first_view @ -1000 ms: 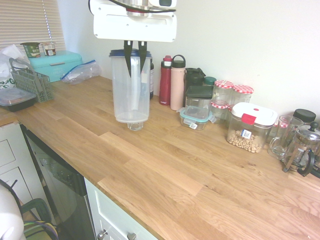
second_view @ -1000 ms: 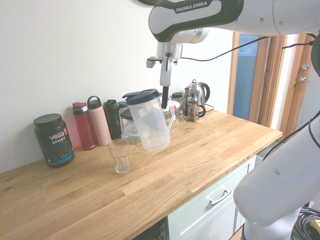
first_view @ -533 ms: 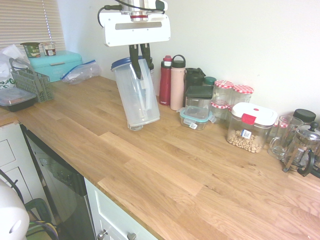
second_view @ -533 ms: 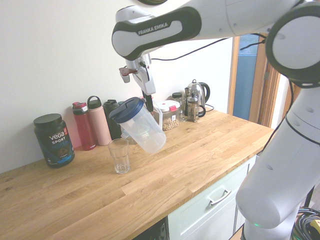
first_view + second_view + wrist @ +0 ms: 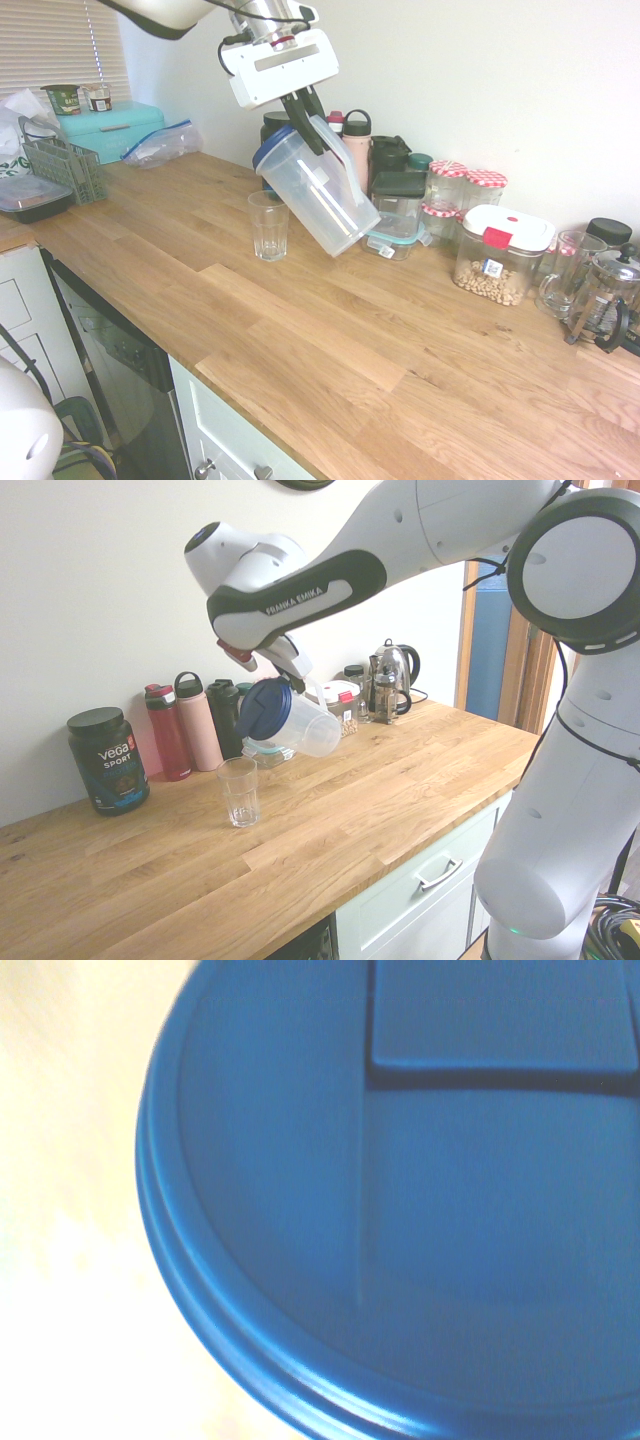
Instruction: Pour me some water
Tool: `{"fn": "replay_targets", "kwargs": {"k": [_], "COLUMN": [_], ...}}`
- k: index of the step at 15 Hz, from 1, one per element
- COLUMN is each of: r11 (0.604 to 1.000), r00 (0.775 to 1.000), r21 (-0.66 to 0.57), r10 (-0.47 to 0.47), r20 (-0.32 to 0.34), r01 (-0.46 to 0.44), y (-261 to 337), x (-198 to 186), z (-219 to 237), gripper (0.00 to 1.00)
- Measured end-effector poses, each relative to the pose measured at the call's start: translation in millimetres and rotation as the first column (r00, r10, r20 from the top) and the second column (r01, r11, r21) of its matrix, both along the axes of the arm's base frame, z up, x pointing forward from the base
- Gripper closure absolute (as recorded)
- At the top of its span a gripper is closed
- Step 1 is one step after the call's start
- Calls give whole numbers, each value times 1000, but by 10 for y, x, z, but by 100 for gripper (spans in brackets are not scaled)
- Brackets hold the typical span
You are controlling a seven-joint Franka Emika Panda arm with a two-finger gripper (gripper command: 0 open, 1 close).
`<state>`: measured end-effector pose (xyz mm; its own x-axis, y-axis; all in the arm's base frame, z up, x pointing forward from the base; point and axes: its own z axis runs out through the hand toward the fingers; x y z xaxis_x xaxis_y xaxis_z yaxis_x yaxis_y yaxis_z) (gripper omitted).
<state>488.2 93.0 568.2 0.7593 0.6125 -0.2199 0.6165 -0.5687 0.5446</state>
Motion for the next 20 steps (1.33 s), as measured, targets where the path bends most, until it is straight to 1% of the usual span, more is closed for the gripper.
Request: {"fn": "replay_targets", "kwargs": {"k": [4,7,13,17,20], "r11": [995,989,966,955,954], "r00": [998,996,994,994,994], "r21": [-78,-117,-239,-281,-284], "r10": [57,87,105,110,110], "r20": [-1,-1,27,25,16], "r01": [-57,-86,-96,-98,-101], "y": [166,320,624,676,710], "x": [15,45,226,306,345], "z": [-239,-315,-314,-295,-330], "gripper": [100,100,100,100,100]}}
